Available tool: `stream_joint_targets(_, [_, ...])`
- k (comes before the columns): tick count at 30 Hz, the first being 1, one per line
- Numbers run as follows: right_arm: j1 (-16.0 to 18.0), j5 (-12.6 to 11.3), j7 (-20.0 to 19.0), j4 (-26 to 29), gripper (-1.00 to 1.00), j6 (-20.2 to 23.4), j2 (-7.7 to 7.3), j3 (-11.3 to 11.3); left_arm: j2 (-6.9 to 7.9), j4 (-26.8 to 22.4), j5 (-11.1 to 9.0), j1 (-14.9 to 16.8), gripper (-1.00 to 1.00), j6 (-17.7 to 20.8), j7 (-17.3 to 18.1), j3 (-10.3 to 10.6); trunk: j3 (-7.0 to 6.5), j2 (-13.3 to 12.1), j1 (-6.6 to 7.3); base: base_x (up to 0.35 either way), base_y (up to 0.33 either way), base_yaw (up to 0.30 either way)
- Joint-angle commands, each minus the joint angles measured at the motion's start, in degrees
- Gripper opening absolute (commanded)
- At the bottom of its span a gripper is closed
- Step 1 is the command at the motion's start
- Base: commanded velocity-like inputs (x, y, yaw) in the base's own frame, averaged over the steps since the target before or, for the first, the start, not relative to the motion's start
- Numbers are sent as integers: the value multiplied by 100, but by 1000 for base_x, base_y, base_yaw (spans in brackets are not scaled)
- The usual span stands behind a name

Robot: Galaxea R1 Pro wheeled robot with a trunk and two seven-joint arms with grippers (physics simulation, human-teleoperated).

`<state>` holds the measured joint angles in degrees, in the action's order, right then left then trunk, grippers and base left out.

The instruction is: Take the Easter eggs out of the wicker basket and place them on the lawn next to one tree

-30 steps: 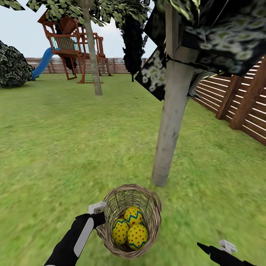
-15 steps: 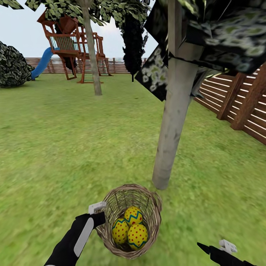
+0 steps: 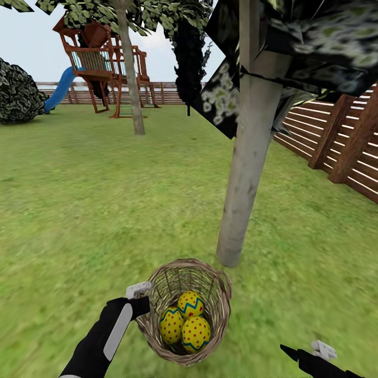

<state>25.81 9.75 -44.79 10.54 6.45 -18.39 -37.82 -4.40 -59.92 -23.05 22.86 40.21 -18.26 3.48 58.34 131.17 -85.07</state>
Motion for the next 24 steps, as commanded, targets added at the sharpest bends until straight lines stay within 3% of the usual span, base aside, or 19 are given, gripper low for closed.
stream_joint_targets(1, [3, 44, -29, 10, 100, 46, 2, -50, -2, 455, -146, -1, -100, -485, -46, 3, 6, 1, 0, 0, 0, 0])
stream_joint_targets(6, [3, 44, -29, 10, 100, 48, 2, -50, 1, 416, -139, -1, -100, -496, -43, 27, 6, 1, 0, 0, 0, 0])
stream_joint_targets(7, [3, 44, -29, 10, 100, 49, 2, -50, -2, 413, -139, -1, 100, -496, -45, 29, 6, 1, 0, 0, 0, 0])
stream_joint_targets(24, [3, 44, -29, 10, 100, 48, 2, -50, -5, 407, -142, -1, 100, -474, -47, 3, -30, -79, 44, 0, 0, 0])
